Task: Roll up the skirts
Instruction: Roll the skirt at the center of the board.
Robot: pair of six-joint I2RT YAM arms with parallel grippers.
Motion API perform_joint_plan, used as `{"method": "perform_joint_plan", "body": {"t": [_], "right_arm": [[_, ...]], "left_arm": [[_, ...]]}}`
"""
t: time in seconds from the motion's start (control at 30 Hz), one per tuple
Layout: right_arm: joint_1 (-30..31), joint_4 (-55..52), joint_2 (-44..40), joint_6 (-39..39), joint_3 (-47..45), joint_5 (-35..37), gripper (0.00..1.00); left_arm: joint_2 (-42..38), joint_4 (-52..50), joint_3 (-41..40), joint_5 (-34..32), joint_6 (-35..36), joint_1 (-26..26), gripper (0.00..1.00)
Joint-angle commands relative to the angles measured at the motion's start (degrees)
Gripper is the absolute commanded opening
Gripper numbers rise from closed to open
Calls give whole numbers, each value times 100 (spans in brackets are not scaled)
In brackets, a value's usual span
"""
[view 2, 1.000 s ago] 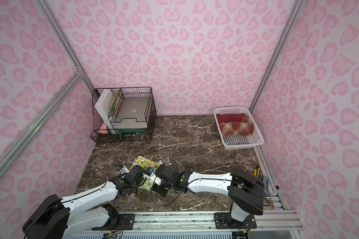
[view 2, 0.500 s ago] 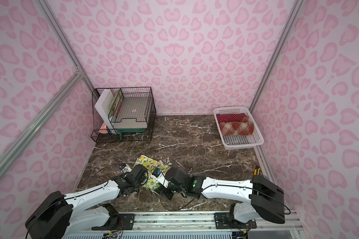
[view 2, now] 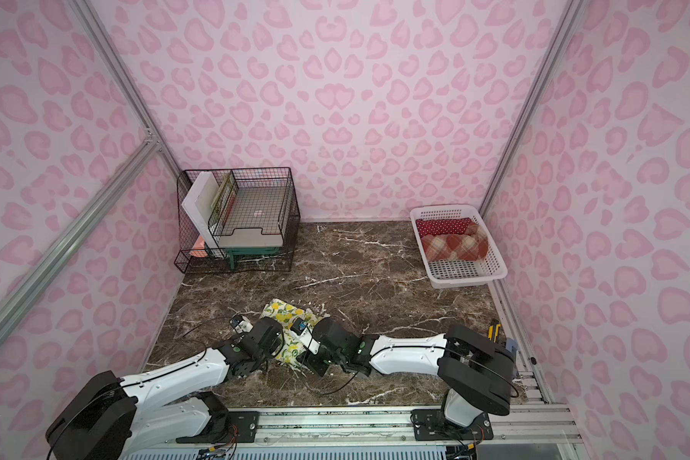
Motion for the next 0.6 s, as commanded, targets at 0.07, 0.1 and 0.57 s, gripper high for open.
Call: {"method": "perform_joint_plan", "body": {"t": [0.07, 0.1, 0.57], "right_arm": [[-7, -53, 326, -110, 44, -50, 47], [-12, -53, 374, -84, 21, -49, 47], [537, -1704, 1491, 5, 637, 1196, 68]], "left_arm": [[12, -253, -38, 347, -9, 4, 0], [12, -253, -40, 351, -18, 4, 0], [-251, -114, -148, 516, 53, 89, 0]]}}
